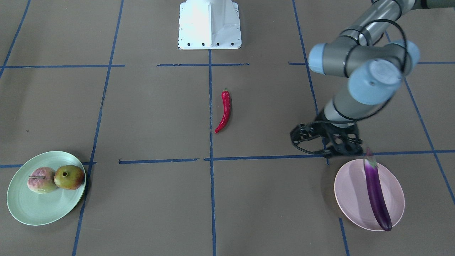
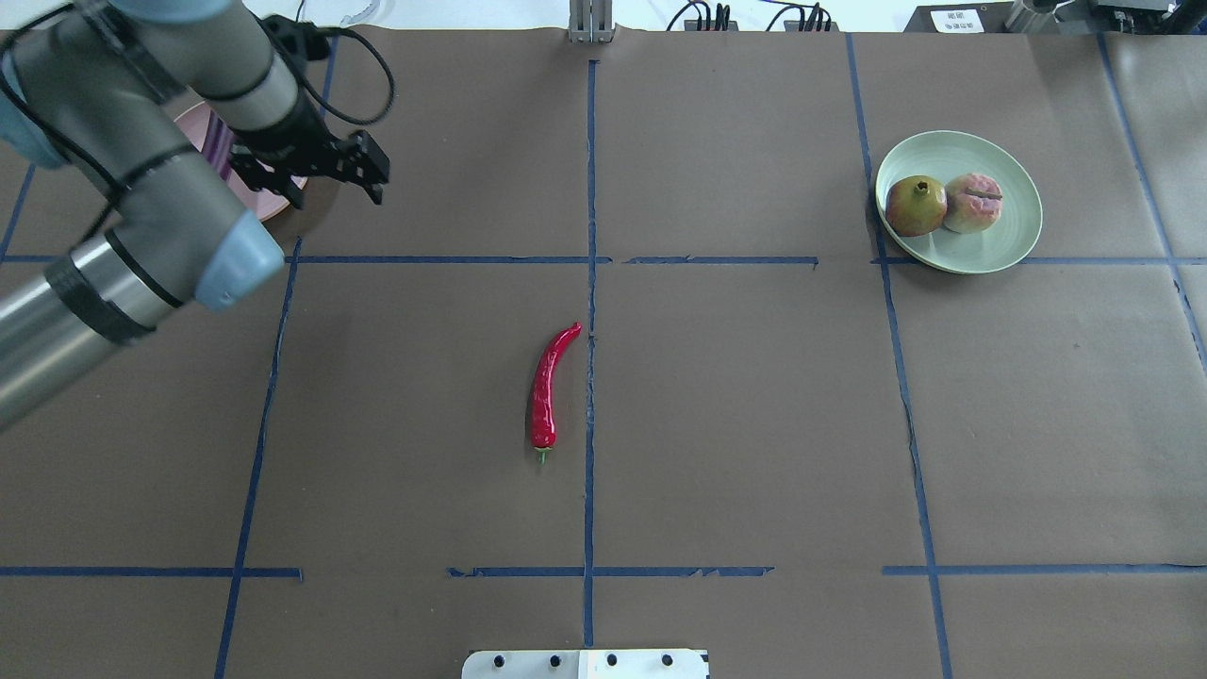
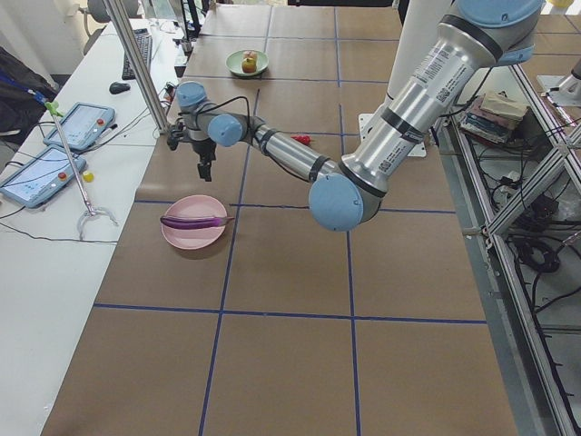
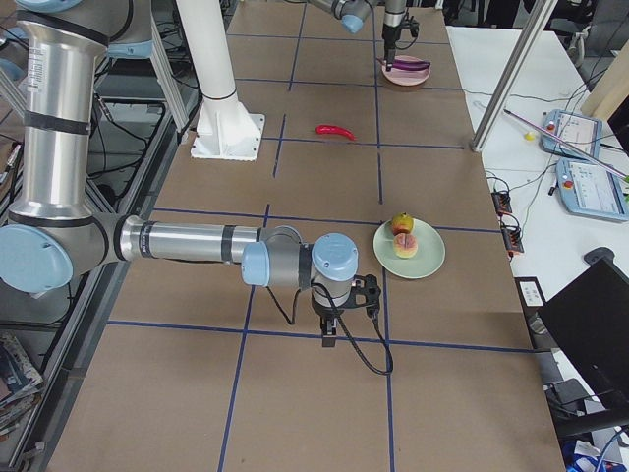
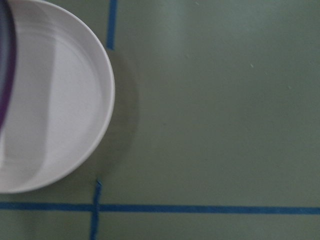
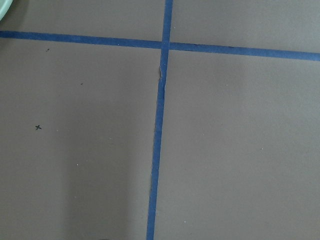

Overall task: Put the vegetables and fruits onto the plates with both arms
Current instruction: 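Move the left gripper back to the red chili pepper and grasp it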

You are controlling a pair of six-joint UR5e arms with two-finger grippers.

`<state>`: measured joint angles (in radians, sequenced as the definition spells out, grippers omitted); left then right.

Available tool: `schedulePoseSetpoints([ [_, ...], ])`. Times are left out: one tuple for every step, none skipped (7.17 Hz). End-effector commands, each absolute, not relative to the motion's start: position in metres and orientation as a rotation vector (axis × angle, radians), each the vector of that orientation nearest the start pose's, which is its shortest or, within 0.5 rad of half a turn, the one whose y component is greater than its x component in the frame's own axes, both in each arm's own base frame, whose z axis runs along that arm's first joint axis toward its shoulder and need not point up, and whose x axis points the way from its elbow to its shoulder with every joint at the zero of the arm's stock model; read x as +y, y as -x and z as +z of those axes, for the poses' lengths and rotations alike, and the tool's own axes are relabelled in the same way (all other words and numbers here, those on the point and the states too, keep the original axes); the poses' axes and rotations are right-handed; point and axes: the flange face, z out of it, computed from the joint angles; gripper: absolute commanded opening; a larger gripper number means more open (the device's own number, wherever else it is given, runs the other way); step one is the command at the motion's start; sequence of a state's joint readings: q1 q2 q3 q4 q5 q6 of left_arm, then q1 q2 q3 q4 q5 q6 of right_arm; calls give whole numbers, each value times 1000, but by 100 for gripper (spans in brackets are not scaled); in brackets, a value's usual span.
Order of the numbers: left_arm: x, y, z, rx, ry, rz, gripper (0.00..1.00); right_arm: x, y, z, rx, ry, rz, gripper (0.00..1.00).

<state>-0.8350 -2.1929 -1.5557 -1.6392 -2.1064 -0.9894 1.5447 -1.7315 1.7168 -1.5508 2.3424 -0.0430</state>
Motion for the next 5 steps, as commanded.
schedulePoseSetpoints([
  [-472,-531,239,812,-75,-84,100,-426,-53,658,-772,-14,-69,100],
  [-449,-556,214,842,-49,-92,100,-426,-53,658,-772,-14,-69,100],
  [-422,-578,210,846,-36,-65,100,-426,-53,658,-772,-14,-69,100],
  [-403,-597,214,820,-68,-51,97,-426,-53,658,-770,-14,-69,100],
  [-401,-603,219,806,-70,-51,83,-426,-53,658,-770,-14,-69,100],
])
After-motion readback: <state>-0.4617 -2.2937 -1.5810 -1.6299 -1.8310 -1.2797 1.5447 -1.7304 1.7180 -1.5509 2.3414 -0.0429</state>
